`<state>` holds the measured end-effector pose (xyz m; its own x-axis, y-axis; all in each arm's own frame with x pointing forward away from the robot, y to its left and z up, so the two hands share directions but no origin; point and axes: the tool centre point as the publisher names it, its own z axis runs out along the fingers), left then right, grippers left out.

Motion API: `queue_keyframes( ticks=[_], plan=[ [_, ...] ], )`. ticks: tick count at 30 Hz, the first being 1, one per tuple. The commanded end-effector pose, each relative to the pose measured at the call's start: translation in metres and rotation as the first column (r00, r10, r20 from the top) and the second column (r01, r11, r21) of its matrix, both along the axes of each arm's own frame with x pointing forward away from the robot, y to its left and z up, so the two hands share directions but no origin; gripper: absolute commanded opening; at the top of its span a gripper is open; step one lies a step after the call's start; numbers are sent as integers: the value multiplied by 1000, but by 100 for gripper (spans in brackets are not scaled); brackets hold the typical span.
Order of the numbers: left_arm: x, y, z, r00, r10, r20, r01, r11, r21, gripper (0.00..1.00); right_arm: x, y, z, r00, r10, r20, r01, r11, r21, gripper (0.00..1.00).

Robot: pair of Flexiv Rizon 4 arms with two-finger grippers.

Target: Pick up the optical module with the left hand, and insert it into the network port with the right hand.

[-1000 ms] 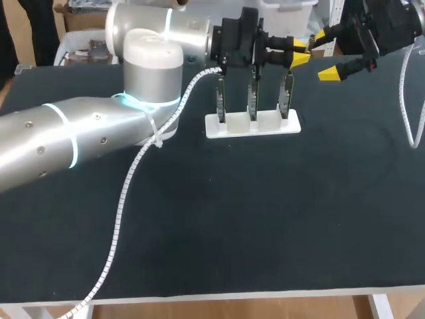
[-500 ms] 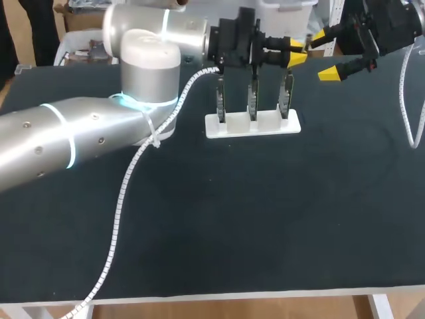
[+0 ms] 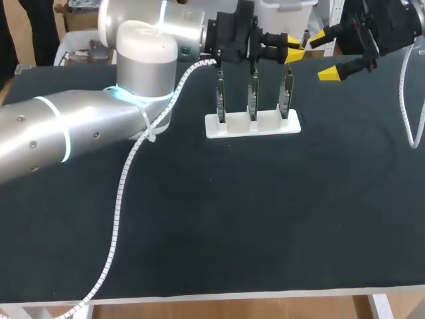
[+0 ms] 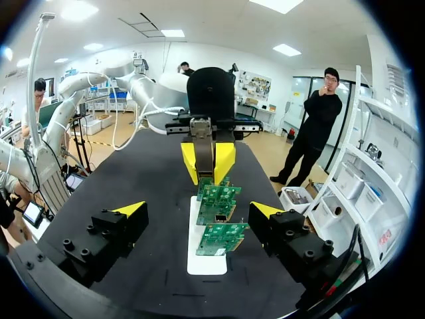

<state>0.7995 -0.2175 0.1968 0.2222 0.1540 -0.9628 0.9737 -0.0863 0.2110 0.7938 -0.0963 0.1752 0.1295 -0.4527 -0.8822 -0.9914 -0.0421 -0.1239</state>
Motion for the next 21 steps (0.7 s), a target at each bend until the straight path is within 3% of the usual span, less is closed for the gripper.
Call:
queue_keyframes(
  ticks=[1, 9, 21],
  plan=[
    [5, -4, -5, 1000, -6, -6, 6, 1000, -2, 0, -2, 0, 0, 1000, -3, 2, 3, 1000, -1, 100],
    [2, 1, -15, 999, 11, -33, -11, 1000, -9, 0, -2, 0, 0, 1000, -3, 2, 3, 1000, -1, 100],
    [5, 3, -9, 999, 13, -53, -13, 1000, 8, 0, -2, 0, 0, 1000, -3, 2, 3, 1000, -1, 100]
  ],
)
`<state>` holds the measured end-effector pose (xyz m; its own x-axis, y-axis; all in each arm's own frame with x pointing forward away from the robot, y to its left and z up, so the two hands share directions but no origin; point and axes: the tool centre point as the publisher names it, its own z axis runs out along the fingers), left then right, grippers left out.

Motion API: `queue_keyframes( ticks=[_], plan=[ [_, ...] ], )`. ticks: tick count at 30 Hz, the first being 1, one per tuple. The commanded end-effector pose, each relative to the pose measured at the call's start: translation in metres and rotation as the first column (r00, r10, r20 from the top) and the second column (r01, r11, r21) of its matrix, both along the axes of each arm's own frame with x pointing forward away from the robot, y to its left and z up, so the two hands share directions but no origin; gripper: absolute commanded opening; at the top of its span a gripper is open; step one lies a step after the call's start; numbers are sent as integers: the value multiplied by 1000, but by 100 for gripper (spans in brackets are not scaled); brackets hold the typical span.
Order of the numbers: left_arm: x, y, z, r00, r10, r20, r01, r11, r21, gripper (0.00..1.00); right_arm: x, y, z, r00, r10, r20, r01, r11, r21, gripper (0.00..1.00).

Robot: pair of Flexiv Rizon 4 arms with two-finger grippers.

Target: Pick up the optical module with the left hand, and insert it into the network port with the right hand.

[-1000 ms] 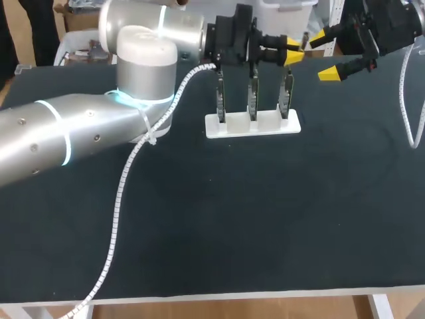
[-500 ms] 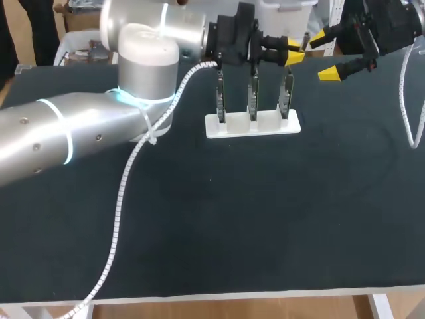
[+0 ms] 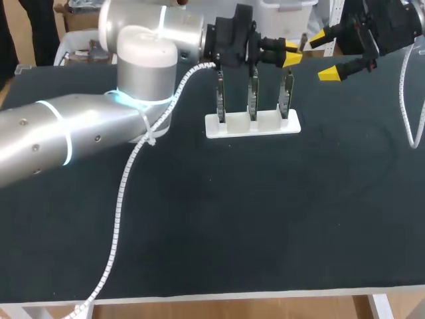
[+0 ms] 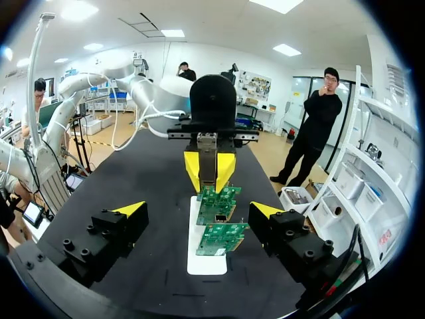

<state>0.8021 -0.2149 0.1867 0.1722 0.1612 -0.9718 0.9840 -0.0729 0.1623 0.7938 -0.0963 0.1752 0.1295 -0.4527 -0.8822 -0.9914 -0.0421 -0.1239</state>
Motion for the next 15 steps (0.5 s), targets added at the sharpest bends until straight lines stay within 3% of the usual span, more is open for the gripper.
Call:
queue_keyframes(
  ticks=[1, 15],
  plan=[
    [2, 0, 1, 1000, 0, -3, 0, 1000, 2, 0, -2, 0, 0, 1000, -3, 2, 3, 1000, -1, 100],
    [2, 3, 1, 1000, 5, -6, -5, 1000, -1, 0, -2, 0, 0, 1000, -3, 2, 3, 1000, -1, 100]
  ],
)
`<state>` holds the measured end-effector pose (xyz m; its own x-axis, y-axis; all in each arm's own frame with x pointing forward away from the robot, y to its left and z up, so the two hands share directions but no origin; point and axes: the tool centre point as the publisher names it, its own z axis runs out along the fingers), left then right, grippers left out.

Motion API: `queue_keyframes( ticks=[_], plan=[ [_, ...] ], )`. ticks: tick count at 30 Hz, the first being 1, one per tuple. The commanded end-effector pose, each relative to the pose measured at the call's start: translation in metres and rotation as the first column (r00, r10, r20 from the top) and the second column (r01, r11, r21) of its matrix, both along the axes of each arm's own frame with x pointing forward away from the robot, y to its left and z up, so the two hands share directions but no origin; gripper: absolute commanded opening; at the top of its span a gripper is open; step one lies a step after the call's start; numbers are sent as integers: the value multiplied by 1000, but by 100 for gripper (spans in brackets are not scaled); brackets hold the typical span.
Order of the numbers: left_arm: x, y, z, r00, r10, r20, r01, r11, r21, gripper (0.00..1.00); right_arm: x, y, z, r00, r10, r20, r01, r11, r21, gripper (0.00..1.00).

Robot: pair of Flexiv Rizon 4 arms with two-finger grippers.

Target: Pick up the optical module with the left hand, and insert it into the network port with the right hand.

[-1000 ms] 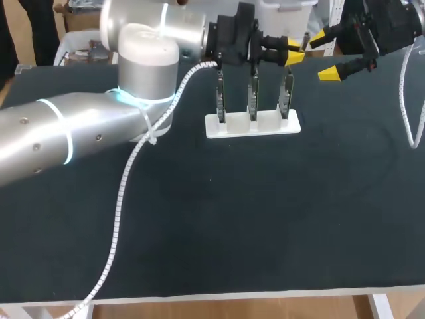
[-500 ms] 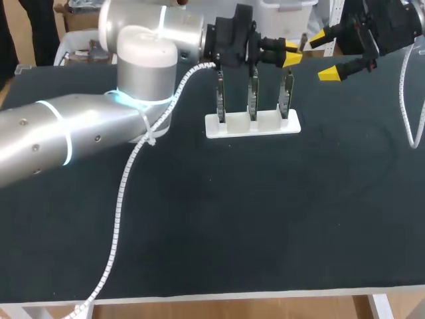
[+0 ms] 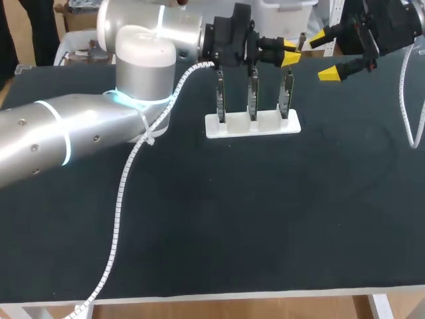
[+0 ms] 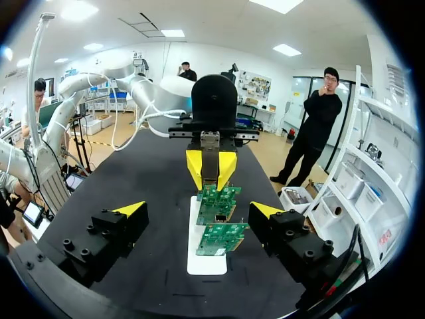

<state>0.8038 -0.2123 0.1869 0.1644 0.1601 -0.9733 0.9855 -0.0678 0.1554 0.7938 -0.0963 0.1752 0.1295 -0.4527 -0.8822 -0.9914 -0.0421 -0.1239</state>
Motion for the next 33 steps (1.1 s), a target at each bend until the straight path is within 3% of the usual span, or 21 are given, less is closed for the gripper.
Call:
queue_keyframes(
  ticks=[1, 9, 23, 33],
  plan=[
    [0, 0, 0, 1000, 0, 1, 0, 1000, 1, 0, -2, 0, 0, 1000, -3, 2, 3, 1000, -1, 100],
    [0, 0, 0, 1000, 0, 1, 0, 1000, 1, 0, -2, 0, 0, 1000, -3, 2, 3, 1000, -1, 100],
    [0, 0, 0, 1000, 0, 1, 0, 1000, 1, 0, 18, 23, 30, 993, 66, 98, -72, 996, 60, 100],
    [0, 0, 0, 1000, 0, 1, 0, 1000, 1, 0, 15, 34, 43, 989, 94, 115, -105, 990, 93, 100]
  ],
)
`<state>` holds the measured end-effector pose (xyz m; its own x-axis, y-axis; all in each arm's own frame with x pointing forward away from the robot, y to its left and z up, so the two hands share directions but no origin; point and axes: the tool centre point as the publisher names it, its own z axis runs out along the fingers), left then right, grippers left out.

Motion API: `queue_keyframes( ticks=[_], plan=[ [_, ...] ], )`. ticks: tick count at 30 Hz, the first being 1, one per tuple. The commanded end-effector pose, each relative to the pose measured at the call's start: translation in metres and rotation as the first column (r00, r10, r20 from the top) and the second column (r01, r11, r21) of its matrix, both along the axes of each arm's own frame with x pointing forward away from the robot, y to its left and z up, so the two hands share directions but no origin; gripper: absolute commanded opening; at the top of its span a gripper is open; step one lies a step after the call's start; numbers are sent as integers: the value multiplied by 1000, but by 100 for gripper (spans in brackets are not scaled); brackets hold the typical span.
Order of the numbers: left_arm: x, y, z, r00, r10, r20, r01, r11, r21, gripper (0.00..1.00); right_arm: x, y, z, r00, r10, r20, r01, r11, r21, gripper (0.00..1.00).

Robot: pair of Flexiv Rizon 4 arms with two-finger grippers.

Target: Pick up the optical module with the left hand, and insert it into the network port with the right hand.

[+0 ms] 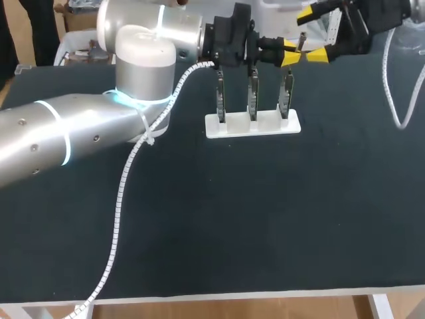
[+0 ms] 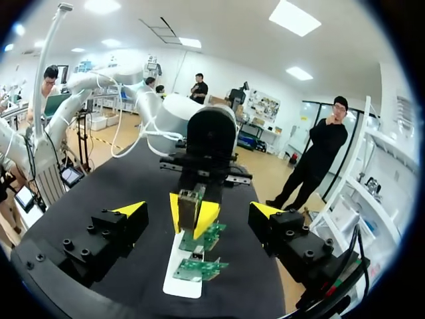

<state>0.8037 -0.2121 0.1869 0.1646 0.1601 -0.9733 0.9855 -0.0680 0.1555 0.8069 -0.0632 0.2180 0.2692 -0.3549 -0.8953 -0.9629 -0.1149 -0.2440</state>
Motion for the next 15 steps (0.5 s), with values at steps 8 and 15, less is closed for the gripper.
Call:
queue_keyframes(
  ticks=[8, 15],
  plan=[
    [0, 0, 0, 1000, 0, 1, 0, 1000, 1, 0, -4, 6, 1, 1000, 22, -18, -22, 999, 33, 100],
    [0, 0, 0, 1000, 0, 1, 0, 1000, 1, 0, -7, 8, 1, 999, 32, -24, -31, 999, 33, 100]
  ],
)
